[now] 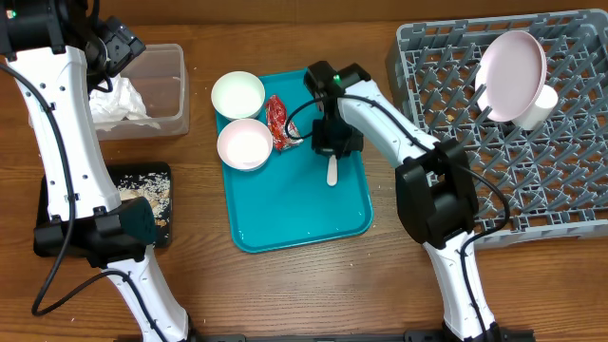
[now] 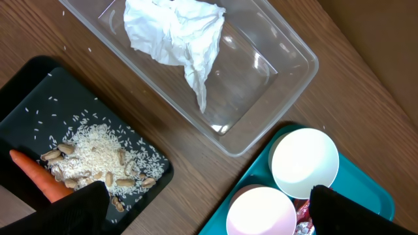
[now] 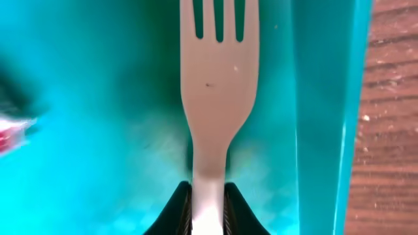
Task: Sort waste into correct bins and load items into the dishwasher rack
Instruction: 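Carry the fork right and place it in the rack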
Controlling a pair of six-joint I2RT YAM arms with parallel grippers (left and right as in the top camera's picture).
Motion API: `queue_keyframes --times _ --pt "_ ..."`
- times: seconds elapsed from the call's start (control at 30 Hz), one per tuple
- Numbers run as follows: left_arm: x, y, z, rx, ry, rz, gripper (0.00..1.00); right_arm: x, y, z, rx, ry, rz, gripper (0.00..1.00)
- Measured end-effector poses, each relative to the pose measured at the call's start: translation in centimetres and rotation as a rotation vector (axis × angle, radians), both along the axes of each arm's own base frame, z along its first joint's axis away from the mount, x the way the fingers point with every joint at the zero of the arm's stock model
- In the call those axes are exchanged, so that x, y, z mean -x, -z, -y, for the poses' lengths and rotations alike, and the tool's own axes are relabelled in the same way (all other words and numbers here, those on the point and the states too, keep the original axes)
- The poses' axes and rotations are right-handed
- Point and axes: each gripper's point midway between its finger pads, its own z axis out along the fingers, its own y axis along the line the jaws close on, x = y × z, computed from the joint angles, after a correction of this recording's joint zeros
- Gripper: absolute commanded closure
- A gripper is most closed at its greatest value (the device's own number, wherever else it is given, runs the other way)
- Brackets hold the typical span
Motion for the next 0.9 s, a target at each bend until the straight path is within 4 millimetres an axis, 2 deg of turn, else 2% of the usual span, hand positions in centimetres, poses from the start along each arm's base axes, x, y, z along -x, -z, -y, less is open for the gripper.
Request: queue_keyframes --times 0.17,0.27,0.4,0.5,0.57,0.67,0.73,0.83,0.9 --pt "0.0 0.0 0.0 0.0 0.0 0.0 0.0 -2.0 -4.3 -0.1 -0.048 0.009 0.056 0.96" --pt "0.0 0.0 0.0 0.0 0.0 0.0 0.0 -3.4 -7.4 1.3 -0.069 0.012 0.099 0.96" --pt "0.0 0.0 0.0 0.0 0.0 0.0 0.0 -5.7 -12.2 5.2 -0.093 0.013 0.186 0.96" --pt "0.0 0.0 0.0 0.0 0.0 0.0 0.0 -7.4 -15.6 9.7 -0.098 0.028 0.271 0.96" --pt "0.0 0.0 0.0 0.0 0.0 0.0 0.0 -8.1 -16.9 12.7 -0.092 0.044 0.31 0.96" --pt "0.0 0.0 0.0 0.0 0.0 0.0 0.0 -8.8 -17.7 17.9 -0.066 0.075 0.336 0.96" --pt "0.0 0.0 0.0 0.0 0.0 0.0 0.0 -8.9 -17.7 20.5 -0.05 0.084 0.341 0.96" --pt "0.0 0.0 0.0 0.0 0.0 0.0 0.0 -9.2 -17.7 22.7 -0.043 0.066 0.353 0.92" --pt "0.0 0.0 0.0 0.0 0.0 0.0 0.0 -9.4 -17.7 22.9 -0.056 0.033 0.361 0.91"
